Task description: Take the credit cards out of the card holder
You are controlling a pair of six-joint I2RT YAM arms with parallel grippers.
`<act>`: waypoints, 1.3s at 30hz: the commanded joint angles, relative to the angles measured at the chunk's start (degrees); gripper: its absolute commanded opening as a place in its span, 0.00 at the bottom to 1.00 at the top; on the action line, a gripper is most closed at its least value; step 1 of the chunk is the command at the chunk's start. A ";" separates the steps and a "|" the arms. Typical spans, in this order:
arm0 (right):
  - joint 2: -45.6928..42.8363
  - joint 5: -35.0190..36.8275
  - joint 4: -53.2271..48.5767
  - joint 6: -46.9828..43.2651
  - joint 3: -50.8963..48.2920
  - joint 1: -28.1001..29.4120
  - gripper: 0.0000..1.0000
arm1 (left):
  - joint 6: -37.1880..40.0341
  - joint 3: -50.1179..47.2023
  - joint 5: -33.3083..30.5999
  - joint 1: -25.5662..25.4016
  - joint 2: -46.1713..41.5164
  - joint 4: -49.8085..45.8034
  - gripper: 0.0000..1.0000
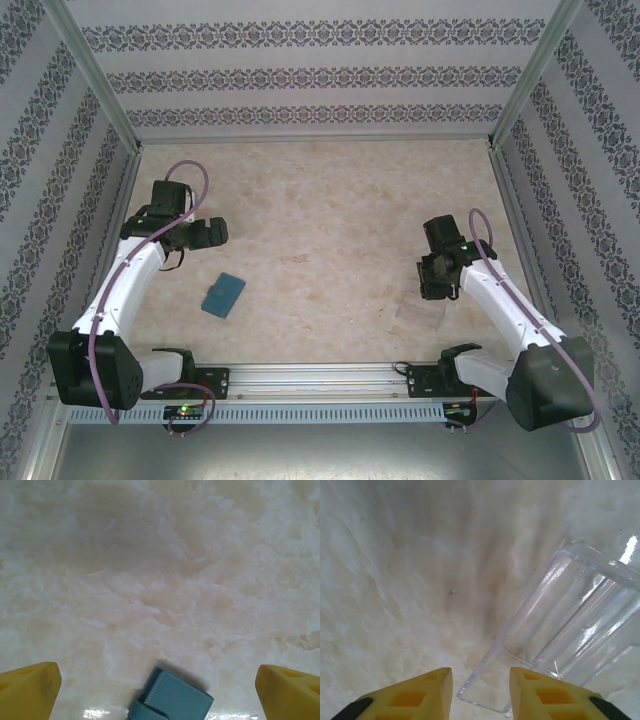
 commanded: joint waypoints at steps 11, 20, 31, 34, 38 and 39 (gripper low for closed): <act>3.79 1.51 3.72 0.95 -0.49 0.05 0.35 | 1.10 -1.03 -0.96 -0.41 -0.53 -0.34 1.00; 2.57 0.73 4.63 1.32 -3.36 0.10 0.32 | 0.69 -1.05 -0.70 -0.48 -0.58 -0.41 1.00; 0.96 1.68 4.28 1.63 -5.23 0.23 0.22 | 0.66 -1.04 -0.56 -0.46 -0.75 -0.37 1.00; 0.56 2.02 3.88 1.15 -4.64 0.31 0.15 | 0.65 -0.93 -0.48 -0.46 -0.80 -0.33 1.00; 0.50 2.44 3.19 0.59 -3.44 0.70 0.10 | 0.65 -1.03 -0.53 -0.46 -0.99 -0.30 1.00; 0.49 2.60 3.06 0.38 -2.99 0.98 0.08 | 0.65 -1.02 -0.45 -0.45 -1.02 -0.30 1.00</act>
